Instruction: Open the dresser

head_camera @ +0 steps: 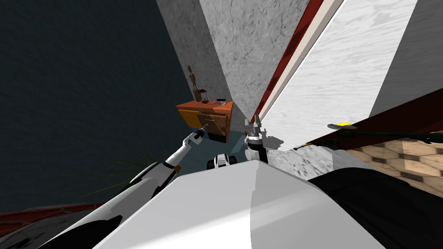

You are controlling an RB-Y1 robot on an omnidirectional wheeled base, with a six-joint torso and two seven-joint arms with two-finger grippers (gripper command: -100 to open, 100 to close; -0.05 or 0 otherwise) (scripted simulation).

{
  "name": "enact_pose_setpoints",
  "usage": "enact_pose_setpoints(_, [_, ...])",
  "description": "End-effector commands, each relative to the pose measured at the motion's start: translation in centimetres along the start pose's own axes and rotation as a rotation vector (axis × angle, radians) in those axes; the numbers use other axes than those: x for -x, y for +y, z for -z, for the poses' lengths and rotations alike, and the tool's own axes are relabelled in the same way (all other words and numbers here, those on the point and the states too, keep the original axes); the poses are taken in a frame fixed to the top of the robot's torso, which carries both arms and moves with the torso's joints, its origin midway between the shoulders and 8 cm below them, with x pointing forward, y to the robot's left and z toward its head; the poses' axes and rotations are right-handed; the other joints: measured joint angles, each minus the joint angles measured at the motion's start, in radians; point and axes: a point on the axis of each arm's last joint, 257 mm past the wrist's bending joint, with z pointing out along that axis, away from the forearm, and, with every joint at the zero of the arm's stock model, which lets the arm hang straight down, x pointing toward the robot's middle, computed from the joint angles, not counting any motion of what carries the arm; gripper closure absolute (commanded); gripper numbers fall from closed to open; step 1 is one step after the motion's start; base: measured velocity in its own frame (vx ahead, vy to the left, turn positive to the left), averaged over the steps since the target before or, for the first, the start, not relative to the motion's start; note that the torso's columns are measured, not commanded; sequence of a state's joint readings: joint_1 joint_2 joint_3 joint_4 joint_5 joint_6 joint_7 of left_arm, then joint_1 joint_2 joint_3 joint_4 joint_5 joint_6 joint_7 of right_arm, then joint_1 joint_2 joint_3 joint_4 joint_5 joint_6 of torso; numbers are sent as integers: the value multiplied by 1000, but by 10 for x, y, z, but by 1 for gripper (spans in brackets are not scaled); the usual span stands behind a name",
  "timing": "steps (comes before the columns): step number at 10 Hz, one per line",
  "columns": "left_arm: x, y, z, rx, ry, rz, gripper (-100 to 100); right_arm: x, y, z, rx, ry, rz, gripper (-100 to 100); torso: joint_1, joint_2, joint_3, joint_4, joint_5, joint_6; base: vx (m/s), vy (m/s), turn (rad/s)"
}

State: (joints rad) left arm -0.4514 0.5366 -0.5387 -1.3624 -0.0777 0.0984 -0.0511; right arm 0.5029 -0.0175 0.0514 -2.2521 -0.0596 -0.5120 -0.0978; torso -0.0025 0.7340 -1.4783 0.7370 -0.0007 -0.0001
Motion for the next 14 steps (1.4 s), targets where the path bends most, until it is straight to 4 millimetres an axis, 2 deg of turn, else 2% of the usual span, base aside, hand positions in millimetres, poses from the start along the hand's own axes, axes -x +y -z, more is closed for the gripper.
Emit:
enact_pose_setpoints(1, [-15,-13,-18,-10,28,13,100,0,0,0,0,0,0,0,-1,-2,-2,-1,0,0,-137,47,-28])
enact_pose_setpoints(4, [10,-5,-36,24,5,-19,100,0,0,0,0,0,0,0,3,5,3,2,1,0,-95,47,-10])
enact_pose_setpoints(5, [-14,-33,-49,-19,40,-2,100,0,0,0,0,0,0,0,0,0,0,0,0,0,-158,51,-35])
enact_pose_setpoints(6, [-1,-36,-58,-13,26,-18,100,0,0,0,0,0,0,0,2,6,3,1,1,1,-191,72,-32])
enact_pose_setpoints(7, [12,-31,-65,8,14,-35,100,0,0,0,0,0,0,0,4,8,5,2,1,0,-89,39,-1])
enact_pose_setpoints(8, [15,-27,-66,17,11,-39,100,0,0,0,0,0,0,0,2,3,2,1,1,0,-12,13,8])
enact_pose_setpoints(9, [-11,-54,-79,-17,49,-28,100,0,0,0,0,0,0,0,1,-2,-1,-1,0,0,-129,51,-22])
enact_pose_setpoints(10, [2,-46,-85,9,37,-44,100,0,0,0,0,0,0,0,3,5,2,0,1,1,-164,89,-33])
enact_pose_setpoints(12, [23,-53,-93,12,15,-67,100,0,0,0,0,0,0,0,3,4,3,1,1,0,-57,30,0])
enact_pose_setpoints(14, [19,-53,-91,13,17,-66,100,0,0,0,0,0,0,0,0,-1,-1,-1,0,0,6,-8,2])
